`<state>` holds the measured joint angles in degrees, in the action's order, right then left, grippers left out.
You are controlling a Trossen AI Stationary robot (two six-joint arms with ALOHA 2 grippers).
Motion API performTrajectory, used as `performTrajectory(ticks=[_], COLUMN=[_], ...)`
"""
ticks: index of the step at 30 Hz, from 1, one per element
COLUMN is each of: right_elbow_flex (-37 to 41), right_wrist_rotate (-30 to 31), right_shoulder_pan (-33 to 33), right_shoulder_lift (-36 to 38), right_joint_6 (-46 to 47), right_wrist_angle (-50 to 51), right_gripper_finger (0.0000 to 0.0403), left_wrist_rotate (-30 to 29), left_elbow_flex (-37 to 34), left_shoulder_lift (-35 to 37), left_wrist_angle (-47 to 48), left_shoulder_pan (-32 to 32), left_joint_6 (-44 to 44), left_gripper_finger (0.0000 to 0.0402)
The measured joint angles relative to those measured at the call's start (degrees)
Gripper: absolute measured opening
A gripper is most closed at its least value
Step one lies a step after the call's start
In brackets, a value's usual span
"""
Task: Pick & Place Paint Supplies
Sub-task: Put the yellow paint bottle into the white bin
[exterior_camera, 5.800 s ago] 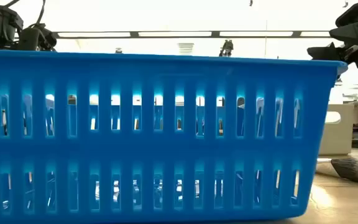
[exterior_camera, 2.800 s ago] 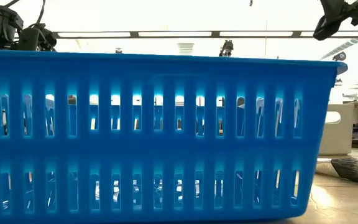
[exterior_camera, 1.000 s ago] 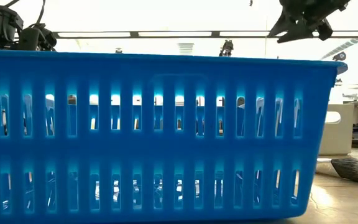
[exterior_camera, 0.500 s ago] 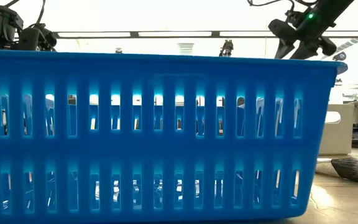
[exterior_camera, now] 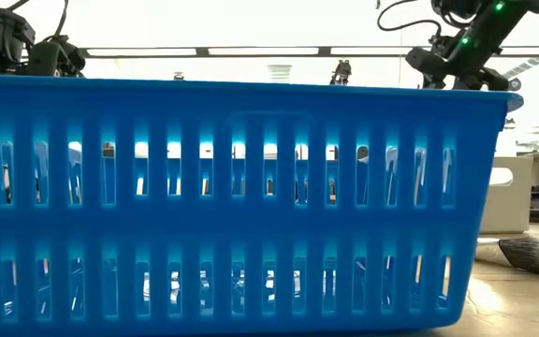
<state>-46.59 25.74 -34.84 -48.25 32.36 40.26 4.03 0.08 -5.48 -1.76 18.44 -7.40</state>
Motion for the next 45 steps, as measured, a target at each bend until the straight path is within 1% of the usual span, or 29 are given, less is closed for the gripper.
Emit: performTrajectory(ticks=[5,9,14,18,45], right_elbow_flex=[0.2,0.8,1.1,1.1,2.3], right_wrist_rotate=[-0.3,0.2,1.7,3.0,4.3], right_shoulder_pan=[-0.9,-3.0,-4.5,-5.1,-6.7], right_shoulder_lift=[-0.4,-3.0,-8.3,-10.7,-18.5], right_joint_6=[0.0,0.0,-0.4,-1.7,1.0], right_wrist_angle=[-0.1,-0.4,-2.6,-4.9,-4.7], right_gripper_finger=[0.0285,0.0302,0.0304,0.0304,0.0305], left_wrist_rotate=[0.0,0.0,0.0,0.0,0.0], left_elbow_flex=[0.0,0.0,0.0,0.0,0.0], left_shoulder_lift=[0.0,0.0,0.0,0.0,0.0], left_wrist_angle=[0.0,0.0,0.0,0.0,0.0], left_shoulder_pan=[0.0,0.0,0.0,0.0,0.0], left_joint_6=[0.0,0.0,0.0,0.0,0.0], left_gripper_finger=[0.0,0.0,0.0,0.0,0.0])
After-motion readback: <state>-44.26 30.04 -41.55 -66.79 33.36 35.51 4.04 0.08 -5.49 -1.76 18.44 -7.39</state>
